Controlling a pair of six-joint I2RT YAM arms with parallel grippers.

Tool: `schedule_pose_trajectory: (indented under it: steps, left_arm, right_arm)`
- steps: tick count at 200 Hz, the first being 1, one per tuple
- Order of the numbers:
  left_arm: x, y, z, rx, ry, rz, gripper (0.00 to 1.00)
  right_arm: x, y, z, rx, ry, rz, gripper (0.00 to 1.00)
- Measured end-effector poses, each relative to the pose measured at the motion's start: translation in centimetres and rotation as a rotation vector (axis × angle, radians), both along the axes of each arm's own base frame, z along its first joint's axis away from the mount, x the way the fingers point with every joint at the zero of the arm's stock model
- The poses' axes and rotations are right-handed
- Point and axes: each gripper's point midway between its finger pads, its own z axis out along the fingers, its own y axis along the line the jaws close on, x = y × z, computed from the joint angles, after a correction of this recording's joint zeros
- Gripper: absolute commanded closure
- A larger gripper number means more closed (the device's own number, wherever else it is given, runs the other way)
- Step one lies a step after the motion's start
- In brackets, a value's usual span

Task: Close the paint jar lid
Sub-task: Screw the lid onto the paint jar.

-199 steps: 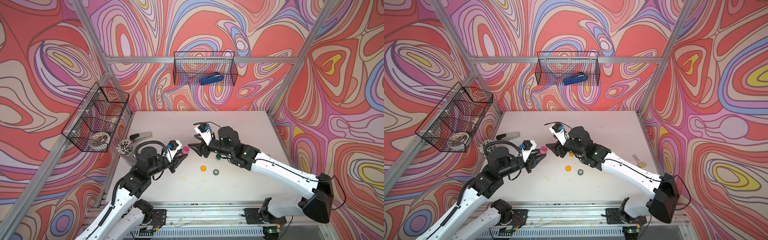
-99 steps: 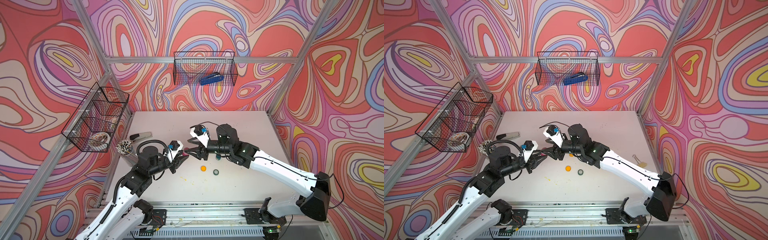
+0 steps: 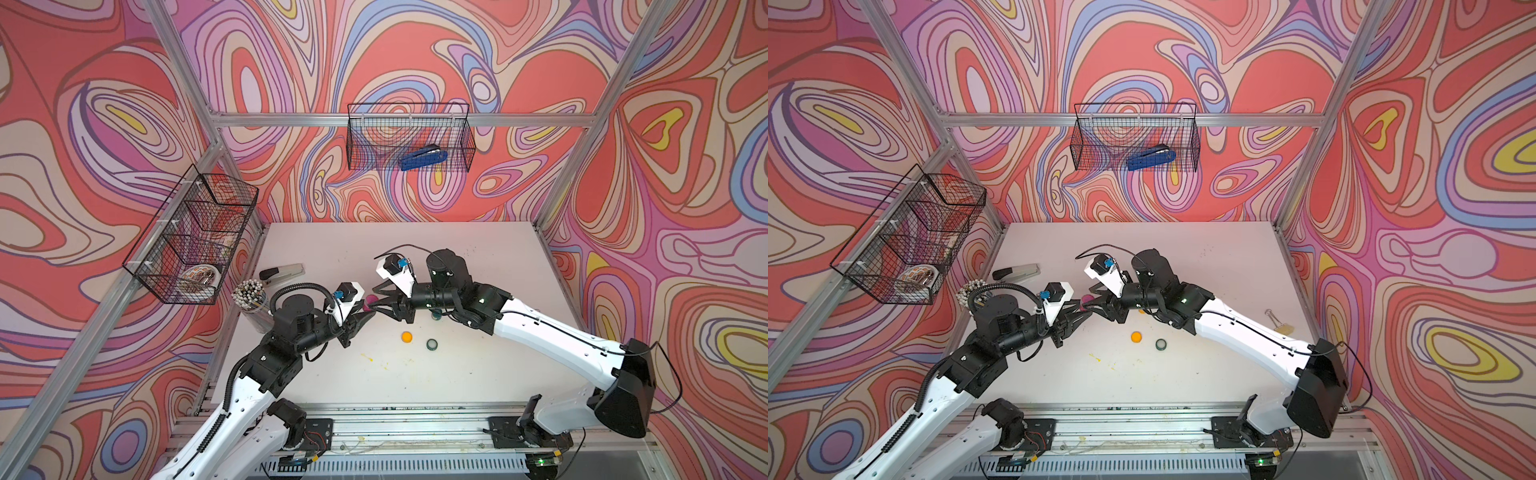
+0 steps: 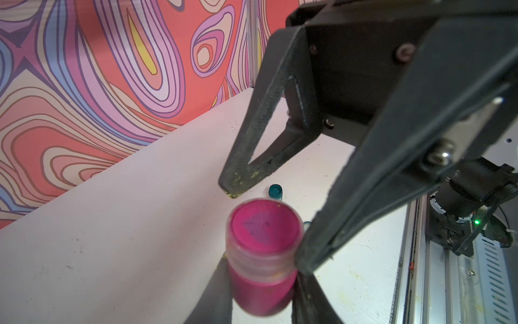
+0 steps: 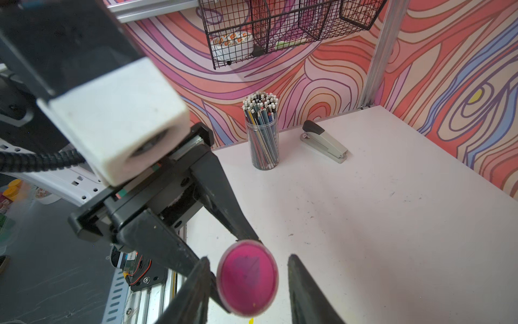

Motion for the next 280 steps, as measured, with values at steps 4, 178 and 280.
schedule_pose_trajectory:
  steps: [4, 178, 280]
  left_arm:
    - [0.0, 0.0, 0.0, 0.000, 0.000, 0.001, 0.72]
    - [2.2, 0.7, 0.6, 0.007, -0.068, 0.099, 0.73]
    - [7.6, 1.9, -0.1, 0.031, -0.191, 0.297, 0.73]
  right_arm:
    - [0.0, 0.0, 0.0, 0.000, 0.000, 0.002, 0.56]
    - [1.7, 0.4, -0.1, 0.020, 0.066, -0.078, 0.71]
    - [6.8, 1.5, -0.9, 0.074, 0.186, -0.361, 0.72]
